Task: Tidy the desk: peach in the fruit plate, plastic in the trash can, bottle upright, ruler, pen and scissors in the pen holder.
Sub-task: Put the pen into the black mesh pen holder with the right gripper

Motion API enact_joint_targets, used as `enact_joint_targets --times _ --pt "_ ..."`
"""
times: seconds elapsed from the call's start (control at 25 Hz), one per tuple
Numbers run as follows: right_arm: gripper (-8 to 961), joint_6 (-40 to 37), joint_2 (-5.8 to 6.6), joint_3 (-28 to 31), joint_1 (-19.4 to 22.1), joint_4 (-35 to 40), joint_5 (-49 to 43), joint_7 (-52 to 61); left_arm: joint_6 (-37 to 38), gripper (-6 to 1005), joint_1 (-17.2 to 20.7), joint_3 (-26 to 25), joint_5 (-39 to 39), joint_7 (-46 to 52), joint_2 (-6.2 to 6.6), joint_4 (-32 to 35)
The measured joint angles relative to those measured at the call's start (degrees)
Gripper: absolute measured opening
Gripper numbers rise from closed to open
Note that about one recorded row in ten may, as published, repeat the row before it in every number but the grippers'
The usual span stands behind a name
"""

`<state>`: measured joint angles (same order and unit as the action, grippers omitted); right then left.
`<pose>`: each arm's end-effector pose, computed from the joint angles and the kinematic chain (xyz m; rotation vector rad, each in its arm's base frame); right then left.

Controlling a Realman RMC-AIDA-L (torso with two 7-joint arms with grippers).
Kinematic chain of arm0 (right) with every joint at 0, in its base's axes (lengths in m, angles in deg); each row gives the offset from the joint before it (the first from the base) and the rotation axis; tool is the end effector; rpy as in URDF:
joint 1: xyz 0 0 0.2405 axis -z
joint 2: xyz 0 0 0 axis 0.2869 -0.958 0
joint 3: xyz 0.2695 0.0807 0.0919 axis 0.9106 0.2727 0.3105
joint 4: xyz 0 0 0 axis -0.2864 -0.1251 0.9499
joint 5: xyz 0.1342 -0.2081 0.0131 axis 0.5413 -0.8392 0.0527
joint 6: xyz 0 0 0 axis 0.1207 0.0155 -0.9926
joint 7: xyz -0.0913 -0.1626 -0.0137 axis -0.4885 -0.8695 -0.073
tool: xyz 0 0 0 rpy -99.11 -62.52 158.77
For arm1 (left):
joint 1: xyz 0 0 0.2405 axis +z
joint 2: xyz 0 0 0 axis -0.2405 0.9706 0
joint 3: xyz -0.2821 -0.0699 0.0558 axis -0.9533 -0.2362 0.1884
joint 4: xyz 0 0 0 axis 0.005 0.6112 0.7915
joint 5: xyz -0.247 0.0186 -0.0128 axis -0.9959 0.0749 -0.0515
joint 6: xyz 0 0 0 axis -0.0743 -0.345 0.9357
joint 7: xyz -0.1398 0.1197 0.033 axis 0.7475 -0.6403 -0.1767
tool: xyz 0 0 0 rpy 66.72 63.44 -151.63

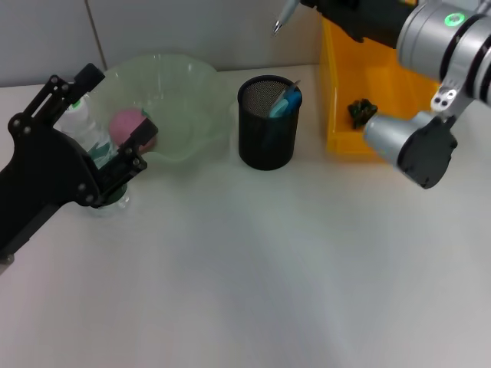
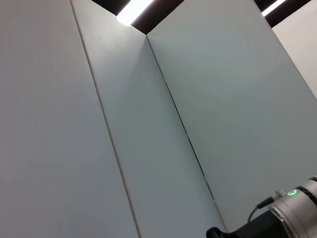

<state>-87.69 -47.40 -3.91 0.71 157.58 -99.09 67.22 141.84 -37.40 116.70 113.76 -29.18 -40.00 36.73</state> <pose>0.1556 0.4702 -0.0157 -1.4295 -1.6213 -0.6899 -0.2668 0.3348 -0.0462 -2.0248 0.2257 -1.2308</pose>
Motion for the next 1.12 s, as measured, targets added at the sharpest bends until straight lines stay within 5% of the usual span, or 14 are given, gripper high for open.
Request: enact_joint_targets --times 0.44,0.76,1.12 --pt "109 11.1 0.22 -8.8 1.82 -1.37 -0.41 -22.81 0.64 753 -0.35 0.04 0.0 -7.02 -0.04 -5.22" --pt "111 11.66 0.11 -9.37 2.12 -3.68 -0.61 -32.86 1.17 753 -0.87 0.13 0.37 -11.76 -0.04 -8.76" --pt "113 12.79 0.32 -8.69 -3.15 -10.92 -1.01 -36.0 1.79 753 -1.38 0.92 0.45 -13.05 -0.04 -11.29"
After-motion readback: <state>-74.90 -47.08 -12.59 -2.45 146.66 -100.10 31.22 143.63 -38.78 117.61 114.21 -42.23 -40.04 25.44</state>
